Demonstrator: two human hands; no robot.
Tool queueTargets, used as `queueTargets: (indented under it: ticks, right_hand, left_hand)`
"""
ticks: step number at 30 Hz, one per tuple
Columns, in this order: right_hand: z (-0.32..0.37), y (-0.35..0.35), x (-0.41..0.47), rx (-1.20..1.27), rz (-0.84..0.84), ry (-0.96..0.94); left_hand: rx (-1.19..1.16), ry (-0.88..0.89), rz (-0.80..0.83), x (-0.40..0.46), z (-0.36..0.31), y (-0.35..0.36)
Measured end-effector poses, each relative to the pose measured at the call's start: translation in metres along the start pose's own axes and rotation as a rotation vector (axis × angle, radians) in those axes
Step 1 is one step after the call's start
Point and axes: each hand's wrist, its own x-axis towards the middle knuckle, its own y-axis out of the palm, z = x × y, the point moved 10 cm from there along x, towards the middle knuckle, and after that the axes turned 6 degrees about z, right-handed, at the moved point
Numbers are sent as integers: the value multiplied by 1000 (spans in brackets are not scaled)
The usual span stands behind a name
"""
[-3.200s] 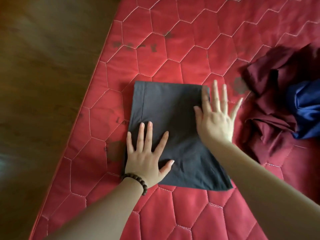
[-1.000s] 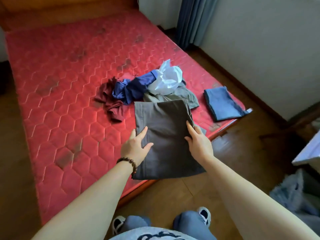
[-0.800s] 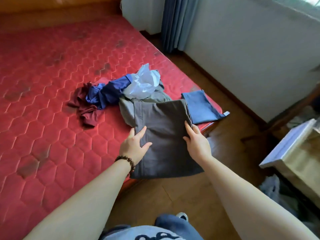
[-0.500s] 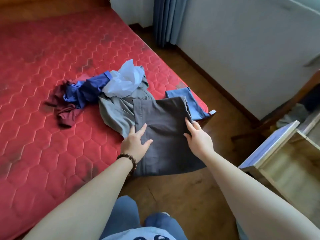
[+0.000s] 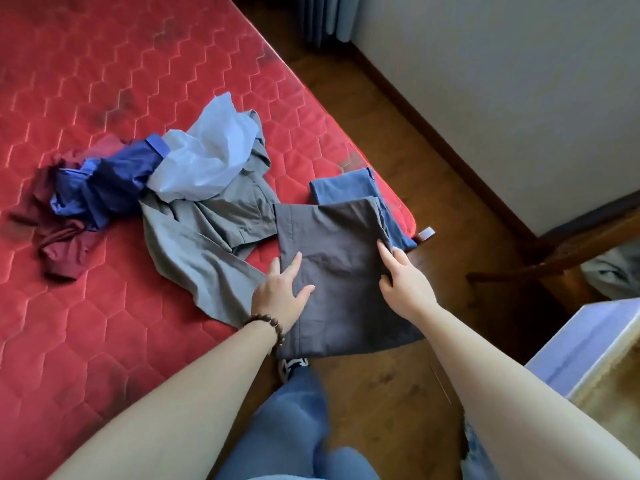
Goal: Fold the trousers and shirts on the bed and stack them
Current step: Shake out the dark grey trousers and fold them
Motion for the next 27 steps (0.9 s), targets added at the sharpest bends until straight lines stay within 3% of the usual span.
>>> queueTargets:
  ticks: [9,15,18,22,27]
  right_hand:
    - [-87,-5,134,-62,164,-24]
    - [-124,2,236,-68,152,-115]
    - [-141,22,285,-20,134,-162]
    - [-170,80,314,18,299,-107]
    - [-173,82,313,31,153,-134]
  left_hand:
    - [36,-21,140,129,-33,71]
    - [22,-41,34,216,-37,98]
    - [-20,-58,-3,261,-18,120]
    - [-88,-130,112,285,16,170]
    - [-123,-80,9,286,14,171]
